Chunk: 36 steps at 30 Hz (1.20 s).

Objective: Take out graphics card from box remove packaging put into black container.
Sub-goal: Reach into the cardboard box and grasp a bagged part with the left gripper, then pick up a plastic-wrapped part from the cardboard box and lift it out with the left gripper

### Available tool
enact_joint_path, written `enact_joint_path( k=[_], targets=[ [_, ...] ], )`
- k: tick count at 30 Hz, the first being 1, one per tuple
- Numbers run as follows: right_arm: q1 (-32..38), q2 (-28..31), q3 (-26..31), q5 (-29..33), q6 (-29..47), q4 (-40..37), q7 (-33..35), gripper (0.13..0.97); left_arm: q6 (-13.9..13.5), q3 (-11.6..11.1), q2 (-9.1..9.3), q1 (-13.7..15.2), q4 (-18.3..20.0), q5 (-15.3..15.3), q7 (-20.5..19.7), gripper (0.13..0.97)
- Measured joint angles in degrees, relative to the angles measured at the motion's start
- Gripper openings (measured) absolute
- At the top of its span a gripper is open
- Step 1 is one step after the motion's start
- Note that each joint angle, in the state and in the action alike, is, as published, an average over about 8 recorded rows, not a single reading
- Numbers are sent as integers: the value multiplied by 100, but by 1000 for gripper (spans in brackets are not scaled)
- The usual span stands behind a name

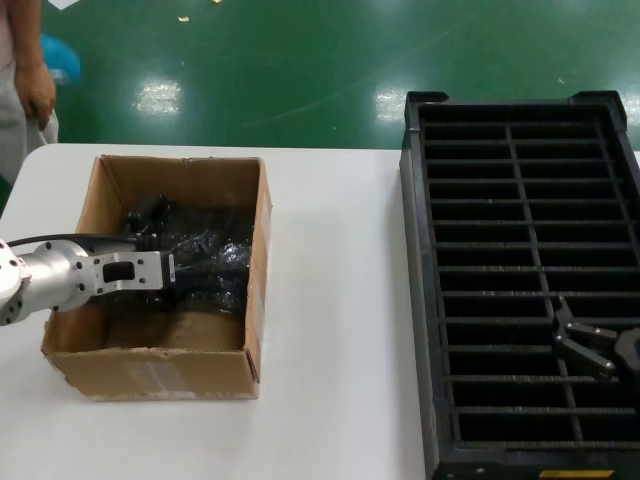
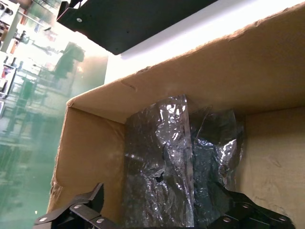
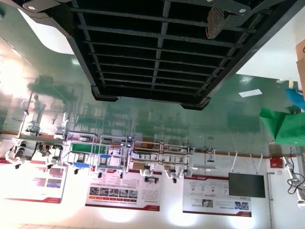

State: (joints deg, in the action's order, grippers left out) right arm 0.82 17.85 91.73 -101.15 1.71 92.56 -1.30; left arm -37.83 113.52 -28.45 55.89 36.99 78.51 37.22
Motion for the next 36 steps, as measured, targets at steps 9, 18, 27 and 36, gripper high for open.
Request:
enact_joint_path(
  k=[9,18,27,36],
  targets=[
    [0,0,0,0,0,0,0,966,131,-111,39,-6,-239,207,513,679],
    [0,0,0,0,0,0,0,966,223,-218,25,-41,-435,369,904,557],
    [0,0,0,0,0,0,0,966,218,-231,14,-182,-408,432,1016,355],
    [0,0,0,0,0,0,0,966,375,-336,53,-272,-321,559,1361,220]
  ],
)
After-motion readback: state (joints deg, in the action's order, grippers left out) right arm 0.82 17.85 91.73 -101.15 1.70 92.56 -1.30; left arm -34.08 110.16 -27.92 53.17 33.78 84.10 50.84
